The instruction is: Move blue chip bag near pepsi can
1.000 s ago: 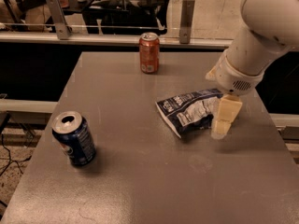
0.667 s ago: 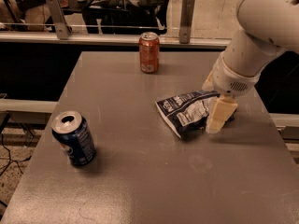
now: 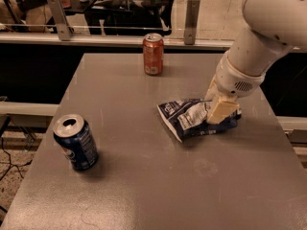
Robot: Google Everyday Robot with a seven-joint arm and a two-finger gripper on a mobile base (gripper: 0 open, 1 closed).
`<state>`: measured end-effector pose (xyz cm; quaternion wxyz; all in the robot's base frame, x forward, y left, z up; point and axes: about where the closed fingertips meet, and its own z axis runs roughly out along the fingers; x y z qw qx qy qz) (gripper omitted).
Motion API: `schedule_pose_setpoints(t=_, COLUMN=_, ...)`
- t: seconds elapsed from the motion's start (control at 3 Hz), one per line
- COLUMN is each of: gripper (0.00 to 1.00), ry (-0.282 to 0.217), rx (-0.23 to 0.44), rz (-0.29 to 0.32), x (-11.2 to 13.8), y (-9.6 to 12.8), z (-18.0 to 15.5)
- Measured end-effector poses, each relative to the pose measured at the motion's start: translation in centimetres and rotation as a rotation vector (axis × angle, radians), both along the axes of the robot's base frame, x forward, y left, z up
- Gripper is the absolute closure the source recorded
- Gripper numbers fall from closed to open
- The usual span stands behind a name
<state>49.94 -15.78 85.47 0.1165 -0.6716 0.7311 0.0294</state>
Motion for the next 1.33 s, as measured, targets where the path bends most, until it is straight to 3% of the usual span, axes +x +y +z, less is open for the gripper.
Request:
schedule_pose_setpoints(t=0.33, gripper=0.93, ry=0.019, rx=0.031, rz=0.056, x=-1.2, y=2.5, z=1.3)
schedule_pose_setpoints(t=0.67, gripper=1.0, ry=0.04, rx=0.074, rz=0.147, x=-3.7, y=6.1, z=2.5)
schedule_pose_setpoints(t=1.33, gripper=1.0, ry=0.061, rx=0.115, rz=0.322, x=-8.4, y=12.8, z=3.3)
